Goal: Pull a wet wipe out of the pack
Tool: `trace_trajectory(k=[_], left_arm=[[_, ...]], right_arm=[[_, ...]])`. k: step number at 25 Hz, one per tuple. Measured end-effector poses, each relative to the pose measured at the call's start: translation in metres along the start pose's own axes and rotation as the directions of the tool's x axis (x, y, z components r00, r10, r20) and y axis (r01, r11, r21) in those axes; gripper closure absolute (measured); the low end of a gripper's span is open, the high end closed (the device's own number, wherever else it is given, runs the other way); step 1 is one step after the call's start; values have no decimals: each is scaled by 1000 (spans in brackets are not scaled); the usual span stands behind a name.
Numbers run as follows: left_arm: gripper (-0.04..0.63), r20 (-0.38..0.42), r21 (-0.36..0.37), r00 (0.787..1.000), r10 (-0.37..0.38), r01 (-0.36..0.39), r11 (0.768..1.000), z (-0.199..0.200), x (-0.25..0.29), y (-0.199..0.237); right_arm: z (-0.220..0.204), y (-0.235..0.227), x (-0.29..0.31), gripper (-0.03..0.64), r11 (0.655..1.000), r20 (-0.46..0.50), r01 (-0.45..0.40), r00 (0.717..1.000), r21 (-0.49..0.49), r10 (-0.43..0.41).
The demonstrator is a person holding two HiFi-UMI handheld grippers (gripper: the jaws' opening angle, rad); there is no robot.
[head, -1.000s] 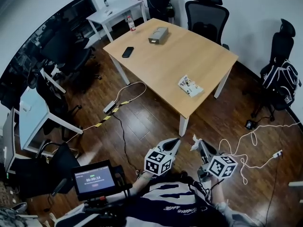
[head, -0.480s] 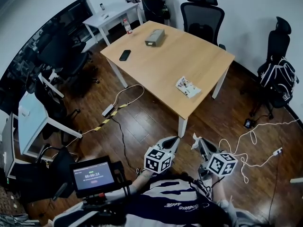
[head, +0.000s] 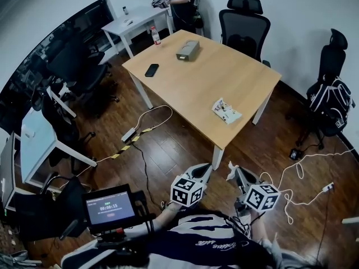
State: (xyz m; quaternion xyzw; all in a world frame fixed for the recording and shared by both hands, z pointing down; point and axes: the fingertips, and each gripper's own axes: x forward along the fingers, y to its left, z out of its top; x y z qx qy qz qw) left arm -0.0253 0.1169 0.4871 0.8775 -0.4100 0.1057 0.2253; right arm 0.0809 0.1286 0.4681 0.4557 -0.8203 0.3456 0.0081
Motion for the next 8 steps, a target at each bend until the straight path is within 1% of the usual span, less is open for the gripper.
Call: trace_trajectory(k=[8], left_arm=[[592, -6, 2, 1000, -4, 4, 1000, -10, -2, 7]], right_arm=[[-10, -2, 1, 618, 1000, -3, 20, 1000, 2, -20]])
